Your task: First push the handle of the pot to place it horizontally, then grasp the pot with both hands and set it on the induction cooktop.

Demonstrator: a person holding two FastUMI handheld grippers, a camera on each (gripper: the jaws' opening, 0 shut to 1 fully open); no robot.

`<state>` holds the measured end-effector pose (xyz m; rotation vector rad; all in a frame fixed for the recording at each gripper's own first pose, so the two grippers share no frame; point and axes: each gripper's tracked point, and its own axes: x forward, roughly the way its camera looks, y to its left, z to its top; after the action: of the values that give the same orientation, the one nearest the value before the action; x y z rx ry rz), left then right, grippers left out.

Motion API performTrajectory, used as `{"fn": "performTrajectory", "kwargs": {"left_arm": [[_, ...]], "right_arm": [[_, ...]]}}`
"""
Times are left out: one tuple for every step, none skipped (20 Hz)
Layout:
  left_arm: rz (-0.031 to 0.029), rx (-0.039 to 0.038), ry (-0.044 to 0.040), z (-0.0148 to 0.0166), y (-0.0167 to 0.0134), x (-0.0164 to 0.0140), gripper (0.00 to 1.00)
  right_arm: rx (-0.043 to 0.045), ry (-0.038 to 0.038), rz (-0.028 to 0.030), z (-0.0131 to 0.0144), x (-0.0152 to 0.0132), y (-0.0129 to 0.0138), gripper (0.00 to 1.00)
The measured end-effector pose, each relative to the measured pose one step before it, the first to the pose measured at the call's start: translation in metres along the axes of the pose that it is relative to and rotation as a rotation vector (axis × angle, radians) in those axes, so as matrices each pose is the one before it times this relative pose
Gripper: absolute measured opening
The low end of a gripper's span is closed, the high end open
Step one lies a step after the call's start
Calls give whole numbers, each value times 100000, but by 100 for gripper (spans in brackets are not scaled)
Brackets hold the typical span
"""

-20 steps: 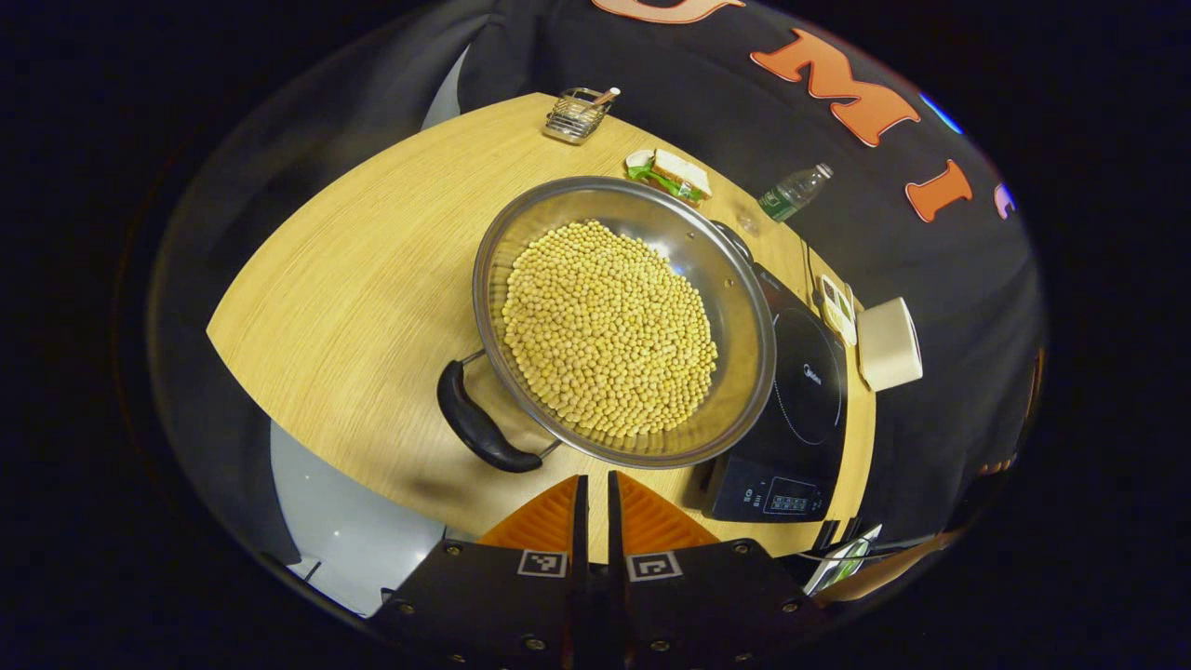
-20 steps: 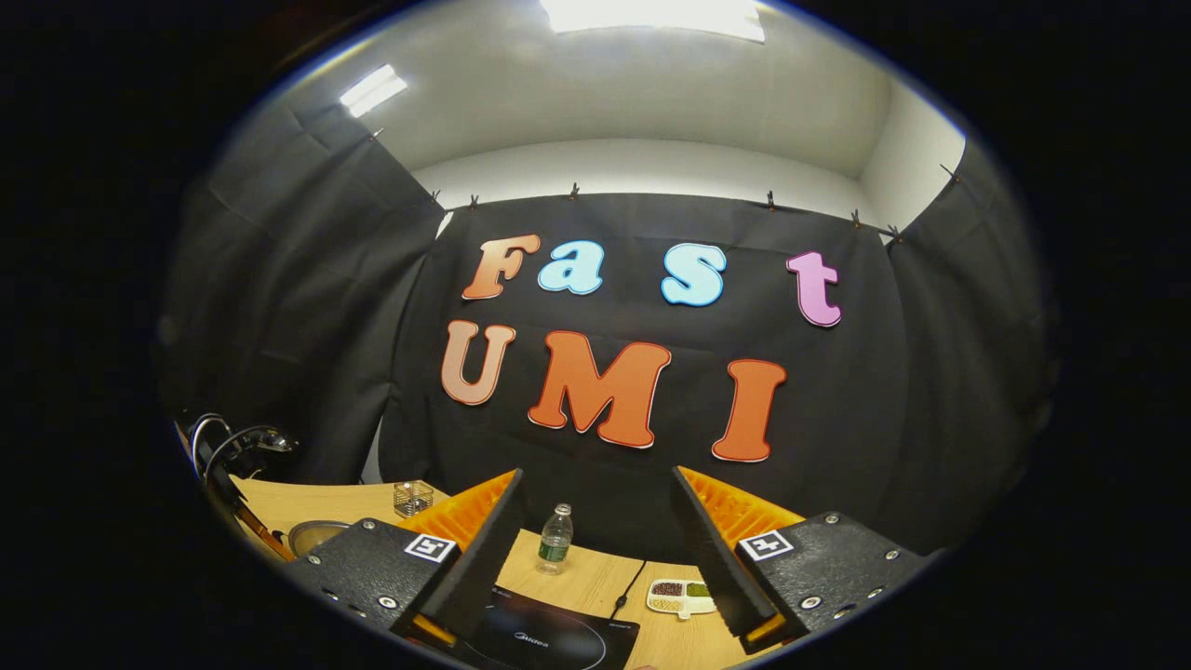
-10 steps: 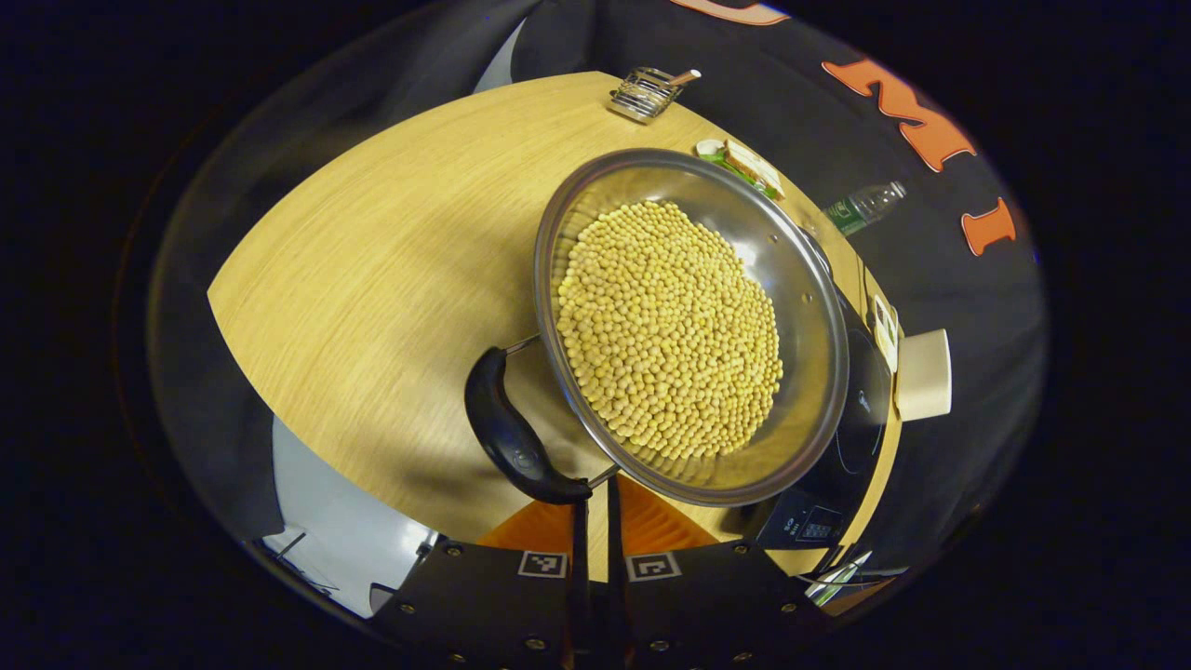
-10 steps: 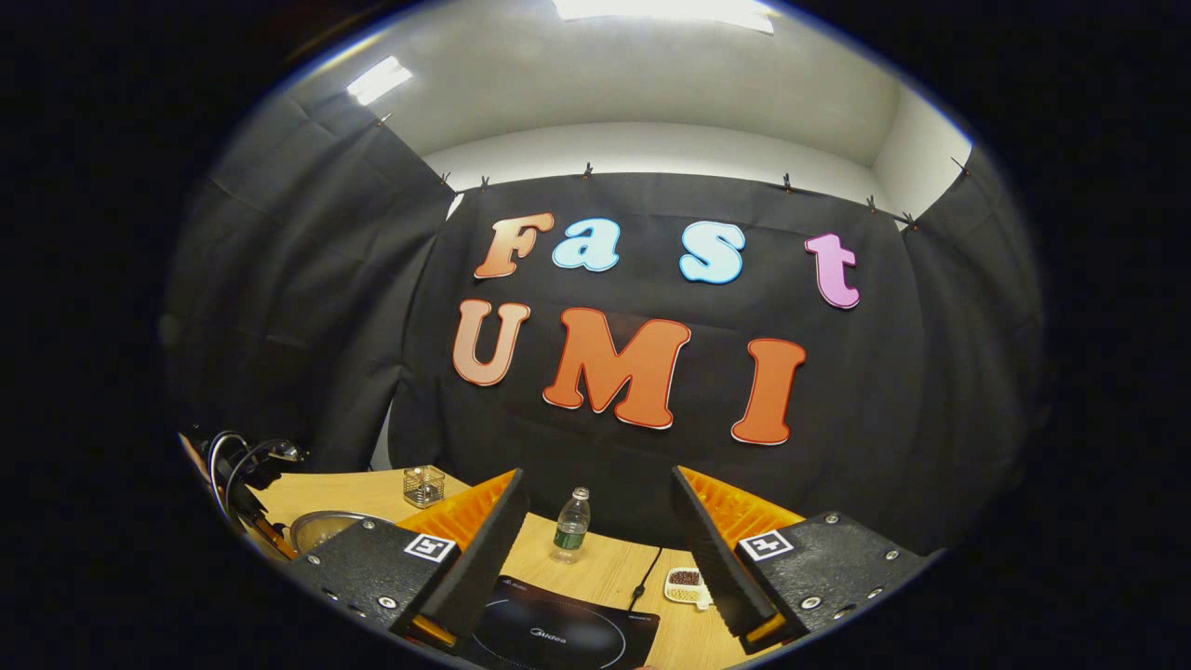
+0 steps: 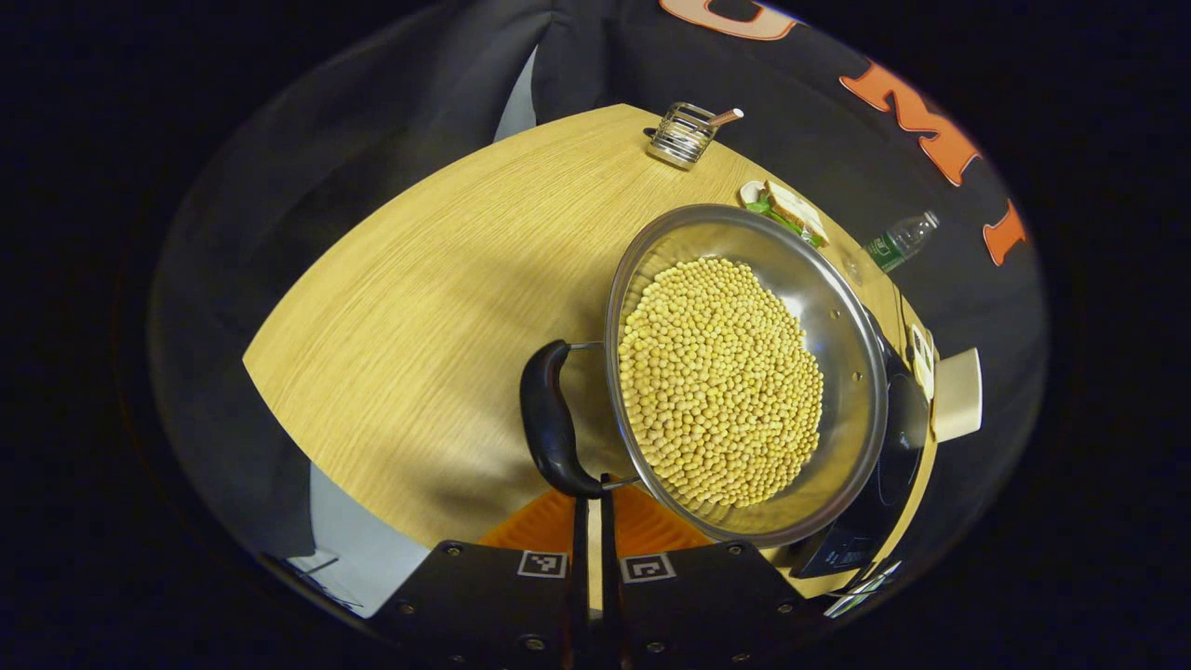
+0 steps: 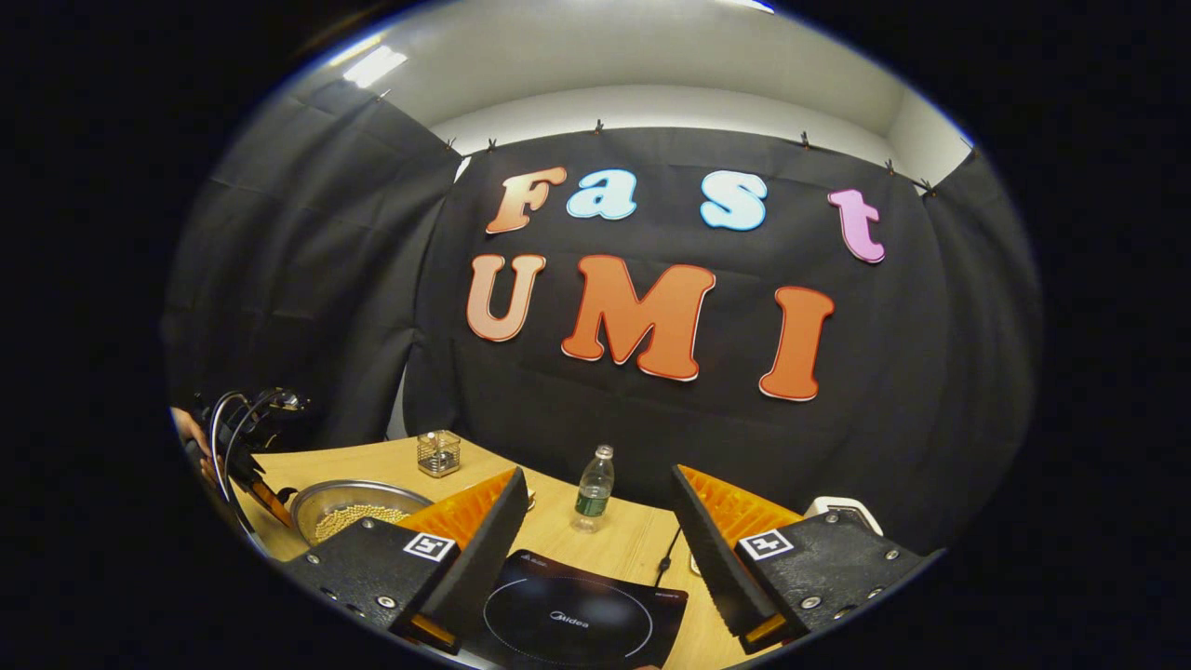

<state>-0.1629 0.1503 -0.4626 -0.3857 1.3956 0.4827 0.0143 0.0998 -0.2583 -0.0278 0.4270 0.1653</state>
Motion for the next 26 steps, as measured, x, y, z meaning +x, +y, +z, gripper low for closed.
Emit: {"fn": "performTrajectory", "kwargs": {"left_arm": [[1241,1662,-1144,567,198,-224,7],[863,968,-1213,297,107,-105,6],[587,805,-800,464,160,-271,6],[472,435,-1455,715,474,-83,6],[934,1033,-822,738,511,-74,7],[663,1211,-1555,575,586,99,7],[665,2348,-838,460,383,-167,7],[125,3585,-904,534,353,-258,7],[621,2768,-1082,236,178,-83,7],[422,1761,-759,421,135,36,7],[383,1137,-1080,251,225,-30,8],[187,1203,-750,358,289,-54,8],[-324,978,-705,385,325,114,8],[-7,389,-786,512,356,228,8],[90,767,-1298,449,344,147,8],[215,842,-1036,405,512,144,8],[-337,907,-1332,544,285,106,9],[-143,1045,-914,281,227,164,10],[-318,2168,-1248,472,12,271,10],[-588,2564,-1631,353,162,413,10],[-272,1860,-1616,635,293,116,10],[161,719,-1029,321,388,72,10],[378,1233,-452,575,-1228,224,10],[277,1005,-591,-16,1120,-58,10],[-255,880,-291,232,-111,-235,10],[-383,605,-696,126,-221,-206,10]], "right_arm": [[486,1851,501,-870,501,422,95],[365,1972,729,-751,412,499,95],[529,1895,897,-761,422,563,95],[214,1874,1500,-549,505,650,95],[290,1558,1222,-572,483,710,95],[310,1916,1147,-608,523,707,95],[571,2098,1300,-694,514,782,95],[612,2449,1635,-724,513,910,95],[885,3001,1840,-847,805,1007,95],[880,2863,1396,-686,630,794,95],[856,3819,1775,-982,639,924,95],[1303,3706,1666,-801,732,844,95],[1013,3777,1906,-959,694,915,95],[1418,3402,1278,-832,748,764,95],[710,3319,1044,-897,694,702,95],[724,3017,921,-683,642,657,94],[496,3072,1200,-768,578,666,94],[815,2651,787,-519,583,591,95],[1014,2365,585,-554,536,443,94],[1548,2042,-7,-306,508,205,95],[1339,1648,136,-452,408,273,94],[1652,1725,108,-265,510,206,94],[1816,1674,805,-336,451,349,94],[1516,2023,504,-289,447,277,94],[1398,1270,-34,-271,332,289,93],[610,1556,-342,-262,408,66,93]]}}
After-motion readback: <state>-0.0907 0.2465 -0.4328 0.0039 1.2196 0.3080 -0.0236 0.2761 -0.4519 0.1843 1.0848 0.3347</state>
